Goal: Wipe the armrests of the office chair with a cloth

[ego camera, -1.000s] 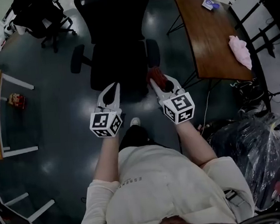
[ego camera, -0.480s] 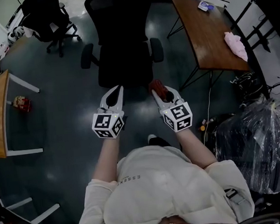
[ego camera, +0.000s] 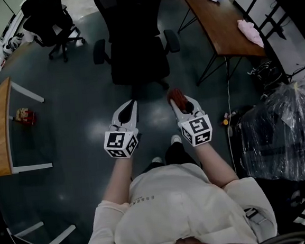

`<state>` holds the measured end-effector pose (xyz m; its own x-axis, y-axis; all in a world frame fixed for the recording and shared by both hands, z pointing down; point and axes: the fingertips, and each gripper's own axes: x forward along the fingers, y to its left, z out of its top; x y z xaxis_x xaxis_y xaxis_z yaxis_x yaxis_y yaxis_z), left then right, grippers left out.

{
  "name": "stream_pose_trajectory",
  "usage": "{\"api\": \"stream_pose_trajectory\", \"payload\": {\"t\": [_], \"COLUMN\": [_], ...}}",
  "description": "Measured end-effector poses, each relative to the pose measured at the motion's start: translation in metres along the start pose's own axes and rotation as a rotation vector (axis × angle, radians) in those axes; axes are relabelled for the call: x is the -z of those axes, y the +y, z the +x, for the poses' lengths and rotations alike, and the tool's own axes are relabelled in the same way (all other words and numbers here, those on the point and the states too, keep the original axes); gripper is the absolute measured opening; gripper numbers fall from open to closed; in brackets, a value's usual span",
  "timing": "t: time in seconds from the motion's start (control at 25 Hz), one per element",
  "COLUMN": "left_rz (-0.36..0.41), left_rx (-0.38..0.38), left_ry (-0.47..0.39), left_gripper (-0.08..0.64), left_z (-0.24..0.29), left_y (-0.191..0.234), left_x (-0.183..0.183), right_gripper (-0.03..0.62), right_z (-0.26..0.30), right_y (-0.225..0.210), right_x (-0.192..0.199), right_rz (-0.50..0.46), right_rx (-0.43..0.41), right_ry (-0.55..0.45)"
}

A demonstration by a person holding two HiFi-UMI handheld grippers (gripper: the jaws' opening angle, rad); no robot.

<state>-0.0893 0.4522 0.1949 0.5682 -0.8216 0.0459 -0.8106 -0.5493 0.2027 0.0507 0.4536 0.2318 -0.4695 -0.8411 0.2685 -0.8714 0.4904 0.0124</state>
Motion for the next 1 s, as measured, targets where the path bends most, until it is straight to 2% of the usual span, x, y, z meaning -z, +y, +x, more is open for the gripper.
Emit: {"api": "stream_pose_trajectory", "payload": {"t": [0.32, 0.6, 1.0], "left_rz": [-0.003, 0.000, 0.011], "left_rx": [0.025, 0.059, 0.051], "left_ry": [0.014, -0.037, -0.026], "left_gripper": [0.015, 0.014, 0.014], "left_z": [-0.046, -0.062, -0.079], "left_y": [-0.017, -0.044, -0.054], "left_x": [0.013, -0.001, 0.008], "right_gripper": [0.051, 0.051, 0.051], "right_z": [-0.036, -0.059, -0.074], "right_y": [0.040, 0.048, 0.058], "right_x": [0.018, 0.020, 0.020], "right_rz": [0.018, 0.000, -0.008], "right_rx": [0.008, 0.006, 0.001], "right_ry": [0.013, 0.012, -0.004]}}
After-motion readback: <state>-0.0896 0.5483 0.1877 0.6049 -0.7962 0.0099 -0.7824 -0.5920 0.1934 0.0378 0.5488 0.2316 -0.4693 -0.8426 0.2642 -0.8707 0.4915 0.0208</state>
